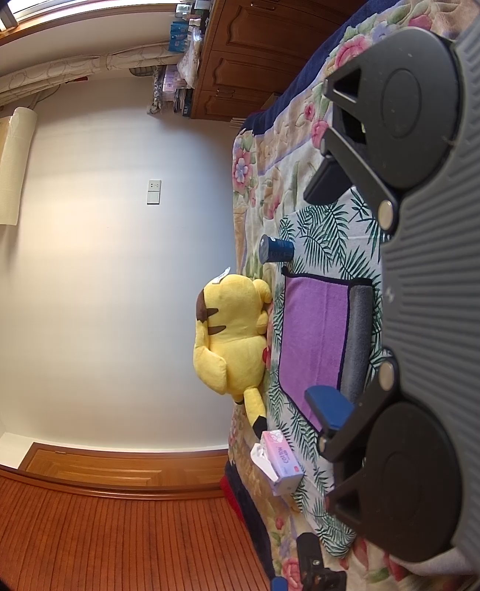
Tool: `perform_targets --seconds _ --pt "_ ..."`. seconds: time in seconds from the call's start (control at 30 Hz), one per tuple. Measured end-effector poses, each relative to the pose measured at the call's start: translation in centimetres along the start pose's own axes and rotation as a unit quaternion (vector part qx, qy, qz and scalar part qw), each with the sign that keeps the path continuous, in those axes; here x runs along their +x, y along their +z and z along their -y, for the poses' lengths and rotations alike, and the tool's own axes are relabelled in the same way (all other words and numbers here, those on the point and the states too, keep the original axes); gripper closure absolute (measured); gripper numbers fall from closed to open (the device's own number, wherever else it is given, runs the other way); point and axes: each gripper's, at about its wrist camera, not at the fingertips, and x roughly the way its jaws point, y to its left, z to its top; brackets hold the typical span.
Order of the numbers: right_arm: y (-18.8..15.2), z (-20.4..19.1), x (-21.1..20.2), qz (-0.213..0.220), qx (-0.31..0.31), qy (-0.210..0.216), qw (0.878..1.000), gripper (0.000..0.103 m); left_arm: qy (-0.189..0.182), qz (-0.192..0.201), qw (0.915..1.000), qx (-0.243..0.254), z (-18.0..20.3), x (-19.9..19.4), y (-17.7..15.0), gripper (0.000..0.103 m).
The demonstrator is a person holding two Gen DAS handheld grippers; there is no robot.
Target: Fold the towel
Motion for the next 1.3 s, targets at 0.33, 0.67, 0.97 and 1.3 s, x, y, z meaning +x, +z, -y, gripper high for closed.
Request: perform_targets --seconds 0.33,0.67,0.97,1.3 --pt "-0.1 -0.3 0.5 -0.017 -0.011 0.002 1.0 0.0 -0.007 -0.029 0.9995 0.012 0.4 0.8 -0.3 0.016" --pt "-0.1 -0.6 1.3 -0.023 -0.016 0.006 1.0 0.0 -0.009 -0.043 0.9988 0.022 1.0 1.3 -0.5 0.016" --pt "-0.3 -0.8 2.8 -0.042 -0.018 0.015 0.999 0.0 -0.016 -0.059 0.9979 0.02 1.1 2.5 -0.4 0.016" --pt "-0.4 -1.5 4.3 -0.055 -0.031 0.027 0.998 0.0 -0.027 -0.076 0.9962 0.032 1.5 4.3 -0.1 0.016"
